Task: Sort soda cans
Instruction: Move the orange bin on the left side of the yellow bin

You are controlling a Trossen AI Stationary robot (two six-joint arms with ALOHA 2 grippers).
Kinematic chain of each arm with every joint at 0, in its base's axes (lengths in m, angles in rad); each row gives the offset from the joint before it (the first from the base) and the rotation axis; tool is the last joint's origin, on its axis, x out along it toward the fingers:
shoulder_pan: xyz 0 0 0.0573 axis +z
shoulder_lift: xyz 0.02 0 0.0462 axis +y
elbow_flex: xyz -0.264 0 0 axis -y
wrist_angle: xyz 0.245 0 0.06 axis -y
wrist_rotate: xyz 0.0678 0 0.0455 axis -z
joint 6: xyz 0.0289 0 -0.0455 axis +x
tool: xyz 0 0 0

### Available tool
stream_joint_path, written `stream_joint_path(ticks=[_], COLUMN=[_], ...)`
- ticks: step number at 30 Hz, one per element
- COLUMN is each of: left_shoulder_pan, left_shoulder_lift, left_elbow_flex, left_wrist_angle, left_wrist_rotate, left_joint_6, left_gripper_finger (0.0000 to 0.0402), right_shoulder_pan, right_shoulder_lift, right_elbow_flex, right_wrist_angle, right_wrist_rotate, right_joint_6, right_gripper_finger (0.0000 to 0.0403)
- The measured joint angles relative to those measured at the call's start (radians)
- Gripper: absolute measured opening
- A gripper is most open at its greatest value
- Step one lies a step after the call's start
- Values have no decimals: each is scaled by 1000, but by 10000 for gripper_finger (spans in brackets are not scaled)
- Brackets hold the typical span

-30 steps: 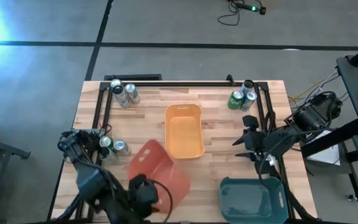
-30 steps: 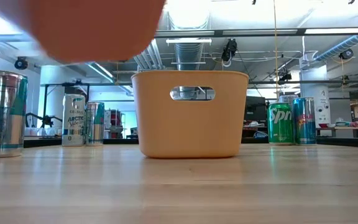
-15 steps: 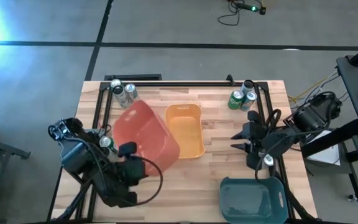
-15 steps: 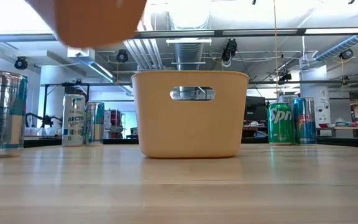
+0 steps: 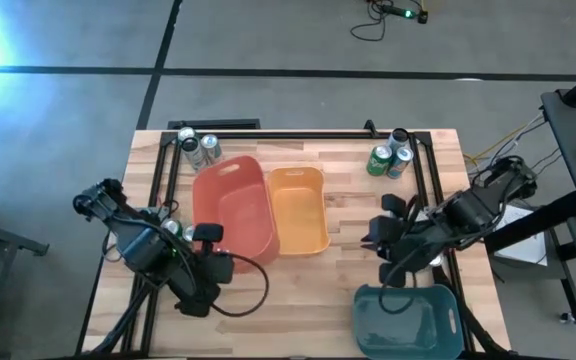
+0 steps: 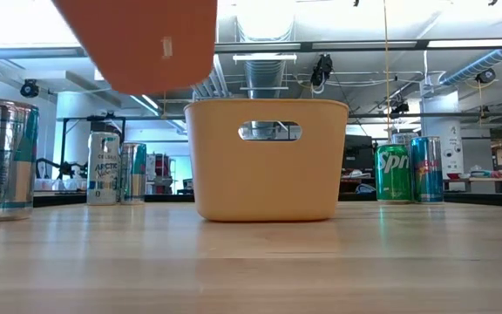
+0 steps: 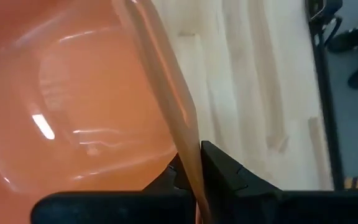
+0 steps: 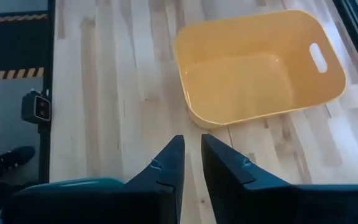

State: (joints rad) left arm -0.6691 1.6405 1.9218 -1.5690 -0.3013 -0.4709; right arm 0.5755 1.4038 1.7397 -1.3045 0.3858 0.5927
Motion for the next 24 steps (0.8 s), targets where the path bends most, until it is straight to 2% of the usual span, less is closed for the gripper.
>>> stream_joint_path(ticks=[13,24], left_shoulder_pan=[16,63], left_shoulder_lift=[-155,-198], left_elbow_flex=[-353,-516], left_wrist_angle=[35,116], left_wrist_rotate=[77,117], left_joint_6=[86,145], left_gripper_finger=[0,0], right_shoulder_pan=[0,0], right_shoulder_lift=[72,72], right_elbow_flex=[0,0], right_wrist_angle=[1,5], right_wrist_rotate=[72,96], right_joint_6=[173,273], right_gripper_finger=[71,94])
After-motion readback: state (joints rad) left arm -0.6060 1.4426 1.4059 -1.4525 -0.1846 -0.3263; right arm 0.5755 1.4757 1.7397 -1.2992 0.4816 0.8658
